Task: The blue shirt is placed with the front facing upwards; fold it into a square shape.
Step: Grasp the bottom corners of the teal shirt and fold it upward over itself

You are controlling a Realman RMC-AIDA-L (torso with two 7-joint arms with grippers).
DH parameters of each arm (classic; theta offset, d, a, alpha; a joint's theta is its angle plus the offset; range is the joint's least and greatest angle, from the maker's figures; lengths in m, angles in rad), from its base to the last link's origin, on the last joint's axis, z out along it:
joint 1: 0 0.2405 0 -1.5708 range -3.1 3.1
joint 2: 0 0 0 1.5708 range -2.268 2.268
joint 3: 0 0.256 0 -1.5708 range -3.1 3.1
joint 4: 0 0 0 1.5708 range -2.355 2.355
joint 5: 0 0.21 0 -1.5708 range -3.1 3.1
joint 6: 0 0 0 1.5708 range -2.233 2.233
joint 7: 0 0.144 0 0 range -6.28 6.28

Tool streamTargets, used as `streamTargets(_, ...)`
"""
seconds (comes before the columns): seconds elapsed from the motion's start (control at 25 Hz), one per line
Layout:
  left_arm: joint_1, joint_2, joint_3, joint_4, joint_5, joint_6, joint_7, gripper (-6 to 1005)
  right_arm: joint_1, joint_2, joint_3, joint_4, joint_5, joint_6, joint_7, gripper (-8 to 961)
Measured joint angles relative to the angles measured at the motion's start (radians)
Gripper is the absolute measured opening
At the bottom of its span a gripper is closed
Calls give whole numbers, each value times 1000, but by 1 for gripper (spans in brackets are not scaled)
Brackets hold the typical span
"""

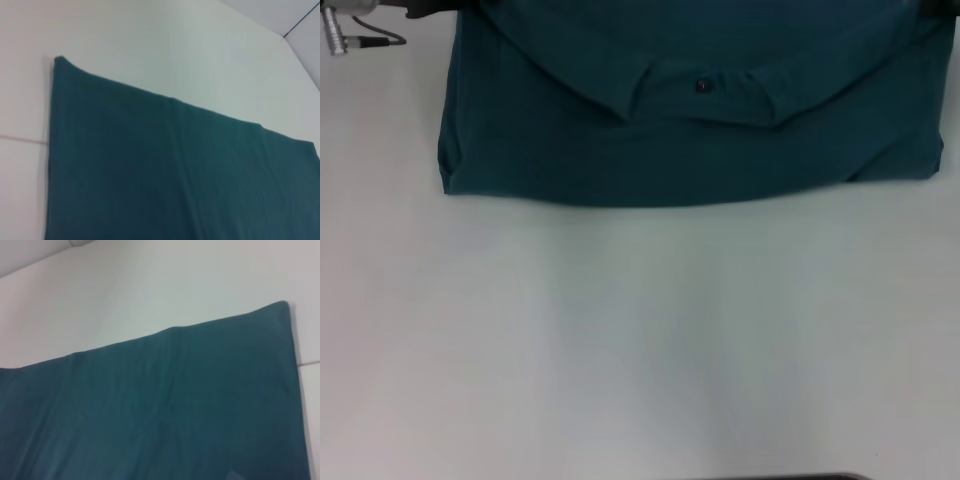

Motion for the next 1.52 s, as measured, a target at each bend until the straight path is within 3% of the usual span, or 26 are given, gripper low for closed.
streamTargets(0.64, -7, -15, 16, 0, 0, -107, 59, 48, 71, 9, -53, 63, -91, 154, 3, 24)
streamTargets(1.52, -11, -32, 35, -5, -2, -160, 73, 49, 70, 11, -85, 66, -94, 184, 6, 24)
